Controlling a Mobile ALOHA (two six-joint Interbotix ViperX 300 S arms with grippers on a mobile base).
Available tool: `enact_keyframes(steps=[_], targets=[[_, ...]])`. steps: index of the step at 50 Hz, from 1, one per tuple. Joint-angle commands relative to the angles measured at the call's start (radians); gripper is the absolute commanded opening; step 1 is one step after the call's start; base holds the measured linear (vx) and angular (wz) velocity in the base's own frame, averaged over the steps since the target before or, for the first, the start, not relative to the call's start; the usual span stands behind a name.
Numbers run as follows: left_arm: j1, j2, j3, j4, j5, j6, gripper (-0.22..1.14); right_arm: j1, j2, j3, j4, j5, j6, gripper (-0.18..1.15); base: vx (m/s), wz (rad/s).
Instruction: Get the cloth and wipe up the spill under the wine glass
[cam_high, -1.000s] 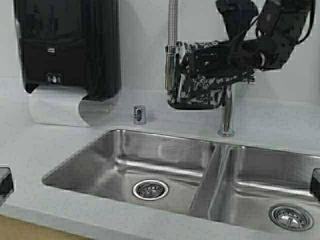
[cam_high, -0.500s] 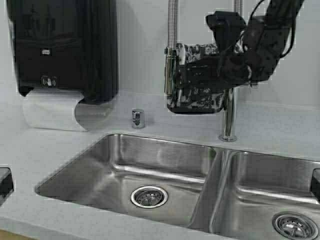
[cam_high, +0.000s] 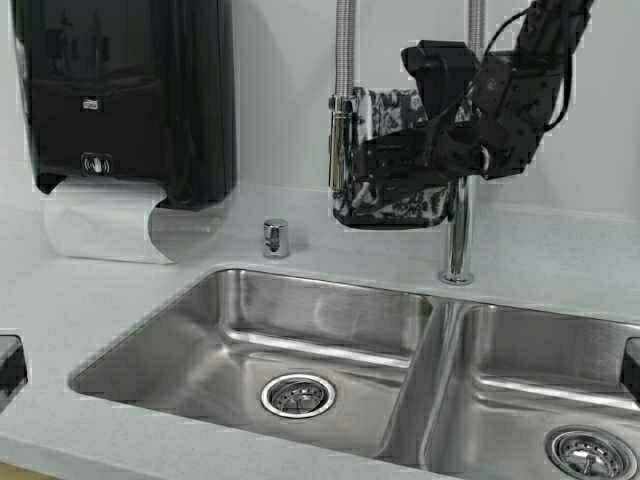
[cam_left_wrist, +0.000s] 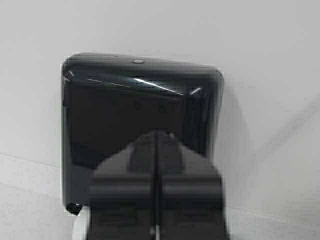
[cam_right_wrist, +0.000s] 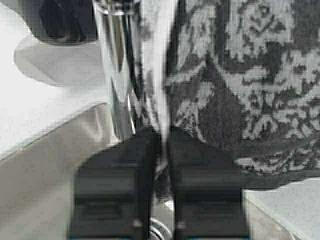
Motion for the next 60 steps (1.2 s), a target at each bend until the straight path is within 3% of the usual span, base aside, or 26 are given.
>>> enact_keyframes(steps=[1,15,27,40,60], targets=[[0.000,0.006,-0.008,0.000,0.000,0.000,0.03,0.002,-0.020,-0.015,0.006,-0.003,-0.003,0.05,-0.01,0.00],[0.002,0.000,-0.006,0.000,0.017,0.000,0.03,0.003,-0.084,0.011,0.006,-0.025,-0.021,0.06,-0.01,0.00],[0.000,0.000,-0.003,0.000,0.020,0.000,0.03,0.002,-0.371,0.017,0.003,0.009,-0.149,0.06,-0.02,0.00],[0.000,-0.002,-0.002,-0.002,0.029,-0.002,0.03,0.003,-0.637,-0.127,0.002,0.258,-0.164,0.06,-0.07,0.00],[0.000,-0.002,-0.002,-0.002,0.029,-0.005,0.03,0.003,-0.778,-0.305,-0.003,0.449,-0.160,0.06,-0.14,0.01]])
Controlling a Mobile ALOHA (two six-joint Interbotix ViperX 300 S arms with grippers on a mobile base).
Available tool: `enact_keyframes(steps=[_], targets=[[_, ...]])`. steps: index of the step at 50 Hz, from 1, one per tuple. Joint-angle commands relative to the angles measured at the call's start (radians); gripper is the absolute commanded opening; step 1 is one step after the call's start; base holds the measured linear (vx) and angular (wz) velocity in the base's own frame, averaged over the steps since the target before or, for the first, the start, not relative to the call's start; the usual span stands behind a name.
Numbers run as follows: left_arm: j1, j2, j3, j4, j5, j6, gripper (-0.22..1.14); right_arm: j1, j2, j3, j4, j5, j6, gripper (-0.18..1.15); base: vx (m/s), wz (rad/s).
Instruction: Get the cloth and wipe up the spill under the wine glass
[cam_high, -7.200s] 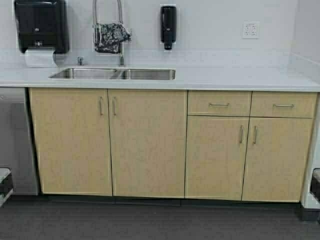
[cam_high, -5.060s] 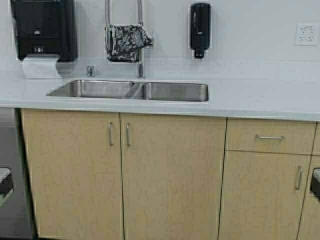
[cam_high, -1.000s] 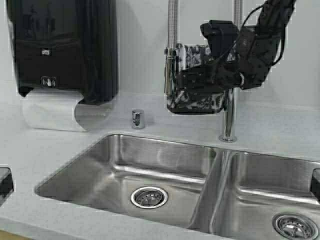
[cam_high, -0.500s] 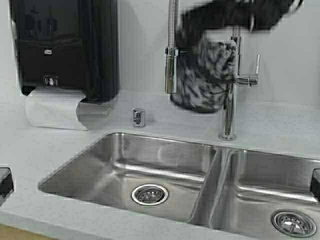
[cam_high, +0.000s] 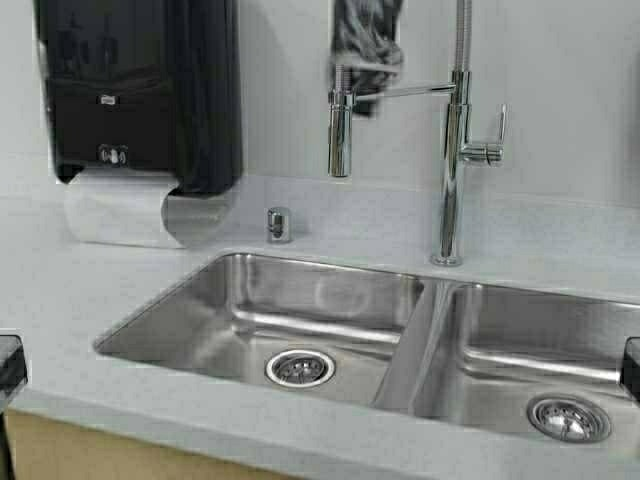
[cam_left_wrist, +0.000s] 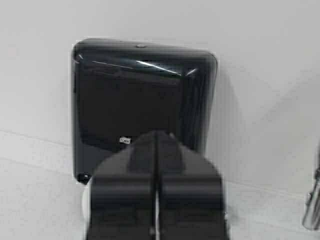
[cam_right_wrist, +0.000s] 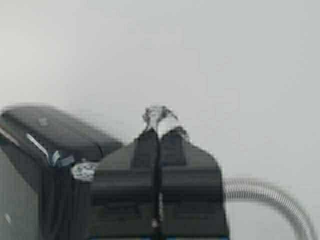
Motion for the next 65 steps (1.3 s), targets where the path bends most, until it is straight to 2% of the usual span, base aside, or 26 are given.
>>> enact_keyframes(steps=[1,16,26,42,56,65], targets=[[0.002,0.008,-0.011,-0.002,-0.005,-0.002,0.03,0.003,-0.066,-0.054,-0.002,0.031,0.002,0.06,-0.19,0.04],[0.000,0.008,-0.008,-0.009,-0.003,-0.002,0.03,0.054,-0.176,-0.052,-0.002,0.129,0.002,0.06,-0.19,0.06],[0.000,0.008,-0.008,-0.015,0.002,-0.002,0.03,0.109,-0.247,-0.006,-0.002,0.190,0.005,0.06,-0.17,0.14],[0.000,0.021,-0.011,-0.032,0.008,-0.006,0.02,0.176,-0.287,0.146,0.003,0.196,0.034,0.06,-0.16,0.24],[0.002,0.021,-0.015,-0.038,0.006,-0.006,0.02,0.176,-0.288,0.301,-0.002,0.184,0.032,0.06,-0.13,0.41],[0.002,0.020,-0.018,-0.038,0.006,-0.006,0.02,0.178,-0.288,0.341,0.002,0.141,0.035,0.06,-0.11,0.51]])
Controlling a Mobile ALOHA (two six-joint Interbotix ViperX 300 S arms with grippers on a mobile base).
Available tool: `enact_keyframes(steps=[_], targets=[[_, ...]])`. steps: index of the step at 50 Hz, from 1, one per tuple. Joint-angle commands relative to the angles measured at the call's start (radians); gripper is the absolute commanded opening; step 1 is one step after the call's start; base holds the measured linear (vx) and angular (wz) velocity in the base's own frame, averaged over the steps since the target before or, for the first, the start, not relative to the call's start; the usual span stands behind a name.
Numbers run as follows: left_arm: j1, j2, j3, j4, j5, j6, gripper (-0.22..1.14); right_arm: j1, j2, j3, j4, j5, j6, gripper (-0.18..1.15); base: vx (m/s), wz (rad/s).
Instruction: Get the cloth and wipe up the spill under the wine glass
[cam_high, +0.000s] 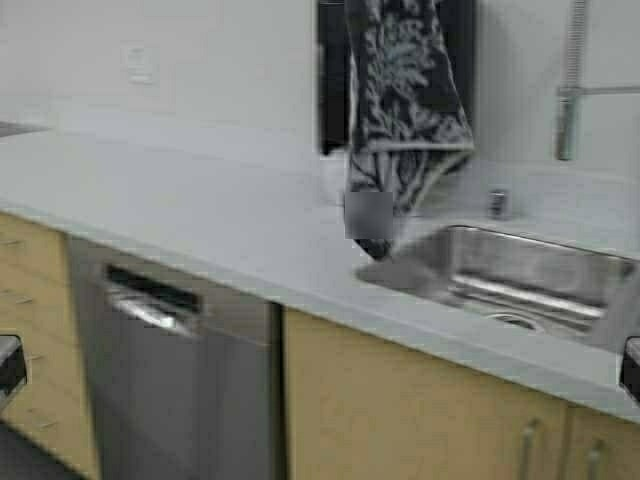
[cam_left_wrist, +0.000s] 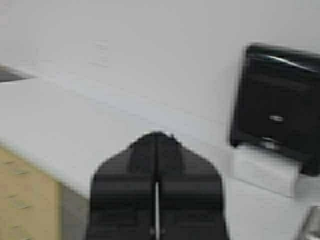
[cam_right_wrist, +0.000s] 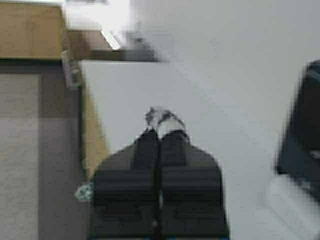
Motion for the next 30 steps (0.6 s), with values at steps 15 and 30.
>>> enact_keyframes(steps=[15,30], targets=[[0.002,0.031,-0.026,-0.002,-0.011,0.012,0.03,0.000,-0.005,0.002,0.003,-0.067,-0.002,0.06,-0.10,0.53],[0.000,0.055,-0.038,0.000,-0.020,0.006,0.03,-0.061,0.018,0.020,0.003,-0.074,0.000,0.06,-0.07,0.49]])
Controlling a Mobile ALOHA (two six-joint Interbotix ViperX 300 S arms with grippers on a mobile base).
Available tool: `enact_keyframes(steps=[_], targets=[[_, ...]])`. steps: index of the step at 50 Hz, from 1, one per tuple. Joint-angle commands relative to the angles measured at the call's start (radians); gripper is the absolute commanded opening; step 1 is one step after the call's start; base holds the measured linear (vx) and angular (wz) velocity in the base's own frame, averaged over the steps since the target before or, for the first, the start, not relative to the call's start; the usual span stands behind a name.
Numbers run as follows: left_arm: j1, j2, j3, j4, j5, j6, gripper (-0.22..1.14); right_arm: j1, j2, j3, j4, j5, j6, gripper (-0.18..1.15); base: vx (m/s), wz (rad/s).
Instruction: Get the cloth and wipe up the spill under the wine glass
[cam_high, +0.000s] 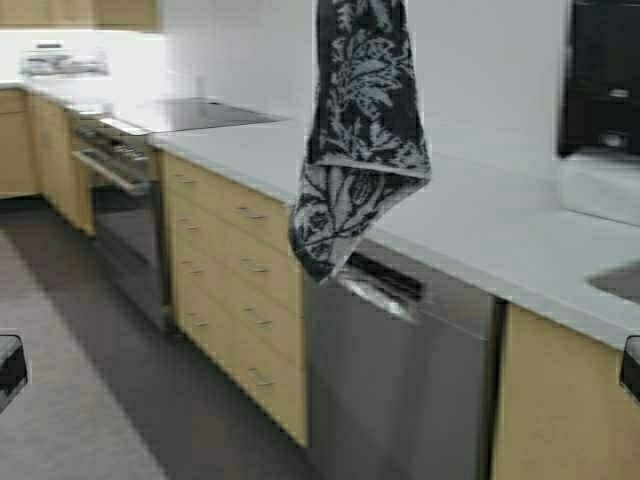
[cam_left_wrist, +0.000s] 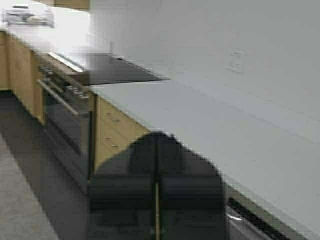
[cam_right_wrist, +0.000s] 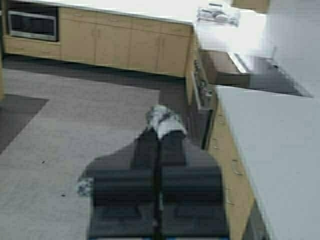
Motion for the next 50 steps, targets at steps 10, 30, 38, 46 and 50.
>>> enact_keyframes(steps=[10,30,38,46,50], targets=[[0.000,0.058,-0.043,0.000,-0.008,-0.002,0.02,-0.060,-0.005,0.009,0.003,-0.017,0.000,0.06,-0.04,0.49],[0.002,0.040,-0.031,0.000,0.000,-0.011,0.02,-0.066,-0.003,0.021,0.008,-0.075,0.000,0.06,-0.02,0.47],[0.002,0.040,-0.021,0.000,0.018,-0.014,0.03,-0.071,0.000,0.020,0.011,-0.075,0.000,0.06,-0.01,0.34],[0.000,0.044,-0.021,0.000,0.021,-0.015,0.02,-0.071,0.000,0.035,0.020,-0.075,0.002,0.06,0.00,0.38],[0.000,0.046,-0.021,0.000,0.021,-0.015,0.02,-0.069,0.000,0.035,0.021,-0.075,0.002,0.06,0.01,0.45]])
